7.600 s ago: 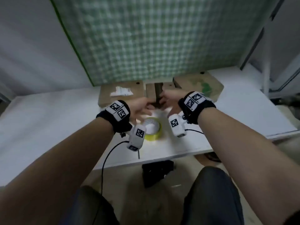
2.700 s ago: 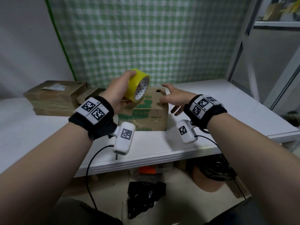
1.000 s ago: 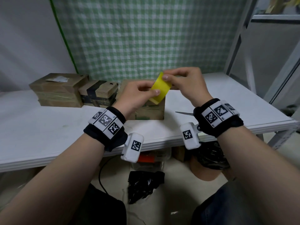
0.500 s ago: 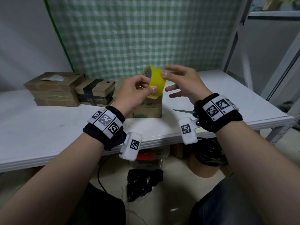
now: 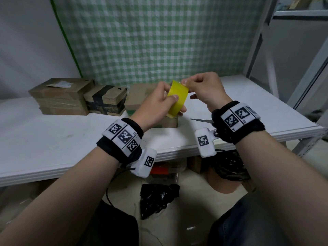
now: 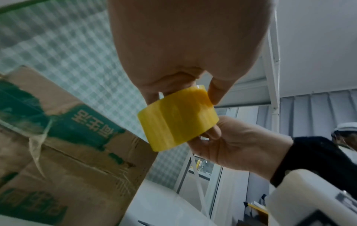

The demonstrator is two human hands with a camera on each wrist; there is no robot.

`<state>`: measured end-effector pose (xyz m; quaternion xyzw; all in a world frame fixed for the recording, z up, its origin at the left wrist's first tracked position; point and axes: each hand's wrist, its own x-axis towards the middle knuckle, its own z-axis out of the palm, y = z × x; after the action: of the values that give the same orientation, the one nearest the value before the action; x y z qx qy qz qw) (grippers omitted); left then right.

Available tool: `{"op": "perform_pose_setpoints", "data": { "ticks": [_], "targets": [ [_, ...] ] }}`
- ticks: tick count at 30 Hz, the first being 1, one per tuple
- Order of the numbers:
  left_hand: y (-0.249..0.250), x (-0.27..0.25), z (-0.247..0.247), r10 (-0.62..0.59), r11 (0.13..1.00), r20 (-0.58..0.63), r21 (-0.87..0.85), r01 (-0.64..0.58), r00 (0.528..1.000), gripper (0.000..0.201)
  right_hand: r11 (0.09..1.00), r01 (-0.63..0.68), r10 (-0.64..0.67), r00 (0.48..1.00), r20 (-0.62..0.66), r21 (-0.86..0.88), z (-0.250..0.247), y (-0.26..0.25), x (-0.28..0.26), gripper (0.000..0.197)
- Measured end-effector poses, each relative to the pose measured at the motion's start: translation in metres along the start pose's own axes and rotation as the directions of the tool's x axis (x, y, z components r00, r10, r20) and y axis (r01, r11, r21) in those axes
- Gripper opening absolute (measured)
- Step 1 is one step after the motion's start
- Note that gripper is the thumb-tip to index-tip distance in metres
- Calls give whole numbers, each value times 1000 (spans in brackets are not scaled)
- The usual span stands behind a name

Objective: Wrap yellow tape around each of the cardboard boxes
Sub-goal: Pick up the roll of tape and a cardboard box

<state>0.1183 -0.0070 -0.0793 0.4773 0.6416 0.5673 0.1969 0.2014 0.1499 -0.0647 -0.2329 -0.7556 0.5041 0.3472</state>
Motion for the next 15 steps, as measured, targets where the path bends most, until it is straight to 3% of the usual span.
{"op": "perform_pose_setpoints", "data": {
  "ticks": [5, 11, 15],
  "targets": [
    [3, 1, -2, -72, 997, 14, 5, 72, 997, 8, 972, 88, -90, 996, 3, -220, 3, 1, 2, 24],
    [-3, -4, -6, -324, 945, 122, 7, 326, 938, 43, 984, 124, -132, 990, -55, -125, 5, 1, 20, 20],
    [0, -3, -11, -390, 912, 153, -70, 404, 908, 34, 985, 94, -98, 995, -20, -144, 10, -1, 47, 20]
  ]
}}
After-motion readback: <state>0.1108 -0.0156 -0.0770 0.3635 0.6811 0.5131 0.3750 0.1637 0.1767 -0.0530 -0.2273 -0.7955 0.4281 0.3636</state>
